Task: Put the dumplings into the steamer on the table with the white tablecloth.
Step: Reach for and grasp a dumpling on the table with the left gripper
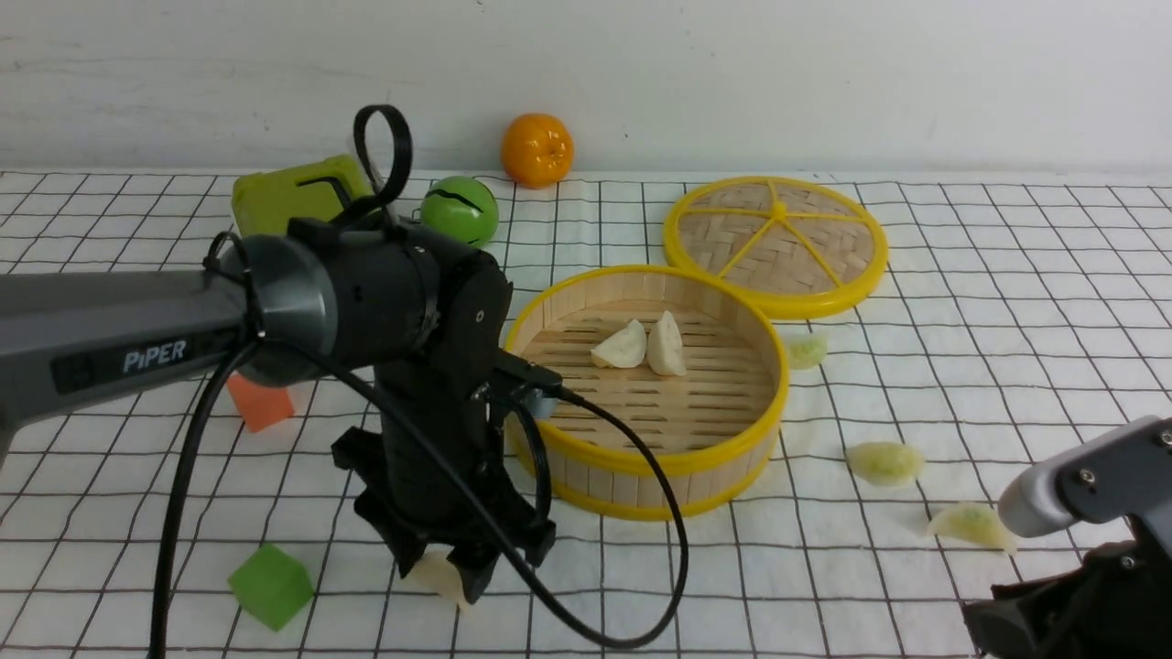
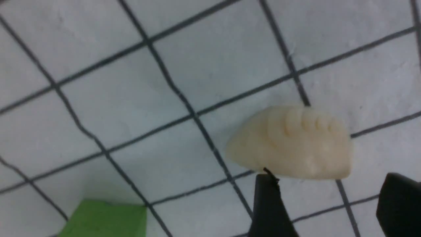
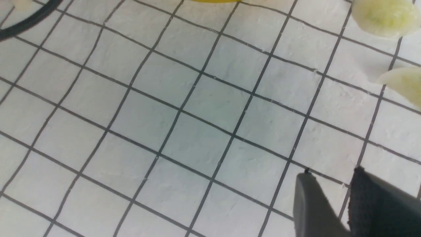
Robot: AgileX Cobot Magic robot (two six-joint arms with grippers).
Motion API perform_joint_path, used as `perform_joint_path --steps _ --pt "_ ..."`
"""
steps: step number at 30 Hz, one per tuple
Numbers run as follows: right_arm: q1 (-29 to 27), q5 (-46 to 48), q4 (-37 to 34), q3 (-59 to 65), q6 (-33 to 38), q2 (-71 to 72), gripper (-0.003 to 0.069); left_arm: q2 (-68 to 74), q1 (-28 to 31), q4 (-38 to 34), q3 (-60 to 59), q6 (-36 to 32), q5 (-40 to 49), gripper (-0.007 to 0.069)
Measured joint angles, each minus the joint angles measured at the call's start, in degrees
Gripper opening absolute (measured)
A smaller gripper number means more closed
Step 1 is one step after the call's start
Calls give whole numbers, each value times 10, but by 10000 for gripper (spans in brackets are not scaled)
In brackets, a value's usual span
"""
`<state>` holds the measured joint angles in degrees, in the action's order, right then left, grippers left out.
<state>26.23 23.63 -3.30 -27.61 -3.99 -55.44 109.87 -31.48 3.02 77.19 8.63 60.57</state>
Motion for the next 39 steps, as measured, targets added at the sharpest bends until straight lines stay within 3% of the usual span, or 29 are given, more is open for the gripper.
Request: perform_joint_path --steps 2,10,18,24,31,37,39 --pt "0 0 -1 0 0 0 192 0 0 8 0 35 17 414" --pt "0 0 -1 0 0 0 199 0 0 18 0 54 33 349" --pt "0 0 -1 0 0 0 209 0 0 -14 0 238 -35 340" --pt "0 1 -2 0 0 0 209 0 0 11 -10 296 -56 340" --pt "0 0 -2 0 0 0 210 14 0 57 -21 319 -84 335" --pt "0 0 -2 0 0 0 213 16 -1 103 -21 303 -83 220" --pt "0 0 -2 0 0 0 213 16 -1 105 -21 299 -83 218"
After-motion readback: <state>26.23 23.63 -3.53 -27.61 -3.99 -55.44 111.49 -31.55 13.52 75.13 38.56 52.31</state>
